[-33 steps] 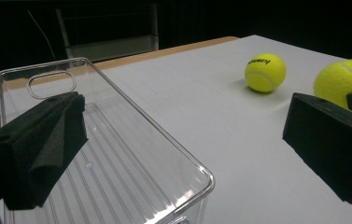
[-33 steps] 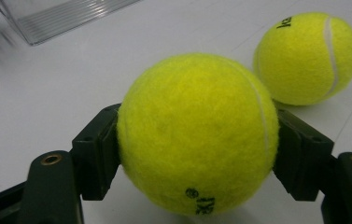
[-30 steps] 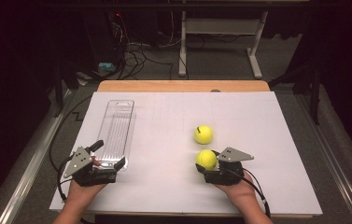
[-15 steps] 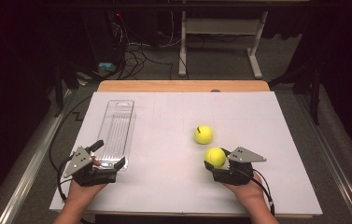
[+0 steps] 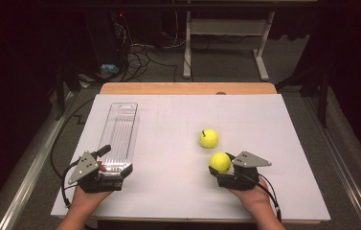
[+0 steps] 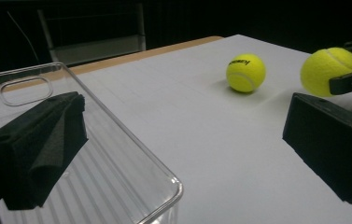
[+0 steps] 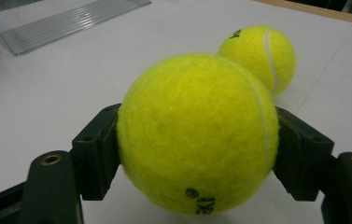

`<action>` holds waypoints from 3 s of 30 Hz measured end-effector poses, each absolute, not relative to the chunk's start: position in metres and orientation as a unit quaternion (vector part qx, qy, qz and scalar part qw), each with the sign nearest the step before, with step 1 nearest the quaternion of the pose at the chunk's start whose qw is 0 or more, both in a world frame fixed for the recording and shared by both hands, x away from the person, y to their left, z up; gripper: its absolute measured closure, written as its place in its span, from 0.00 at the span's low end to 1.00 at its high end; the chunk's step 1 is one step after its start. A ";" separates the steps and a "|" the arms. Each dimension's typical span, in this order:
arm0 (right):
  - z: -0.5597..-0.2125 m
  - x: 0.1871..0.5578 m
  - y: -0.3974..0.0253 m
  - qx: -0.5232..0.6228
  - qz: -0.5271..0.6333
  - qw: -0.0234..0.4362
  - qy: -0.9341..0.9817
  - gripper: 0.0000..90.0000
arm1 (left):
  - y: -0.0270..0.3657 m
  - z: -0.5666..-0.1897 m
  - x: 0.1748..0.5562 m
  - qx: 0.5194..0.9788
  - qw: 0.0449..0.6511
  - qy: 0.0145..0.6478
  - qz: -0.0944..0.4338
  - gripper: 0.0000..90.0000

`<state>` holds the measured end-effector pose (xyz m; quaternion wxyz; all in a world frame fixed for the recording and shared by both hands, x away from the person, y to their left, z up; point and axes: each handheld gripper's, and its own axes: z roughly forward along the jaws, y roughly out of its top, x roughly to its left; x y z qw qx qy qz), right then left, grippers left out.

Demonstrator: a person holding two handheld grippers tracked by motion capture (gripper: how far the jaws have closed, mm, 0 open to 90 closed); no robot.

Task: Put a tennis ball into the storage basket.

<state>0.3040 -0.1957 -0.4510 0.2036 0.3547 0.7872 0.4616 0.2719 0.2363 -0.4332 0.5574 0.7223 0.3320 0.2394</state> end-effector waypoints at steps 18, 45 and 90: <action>-0.451 0.303 -0.194 0.350 0.461 0.204 0.790 0.30 | 0.204 -0.438 0.267 0.756 0.547 0.300 0.198 0.01; -0.451 0.302 -0.194 0.350 0.460 0.201 0.791 0.30 | 0.175 -0.452 0.271 0.835 0.452 0.284 0.132 0.01; -0.451 0.300 -0.194 0.342 0.462 0.195 0.795 0.30 | 0.142 -0.445 0.286 0.909 0.254 0.323 0.067 0.01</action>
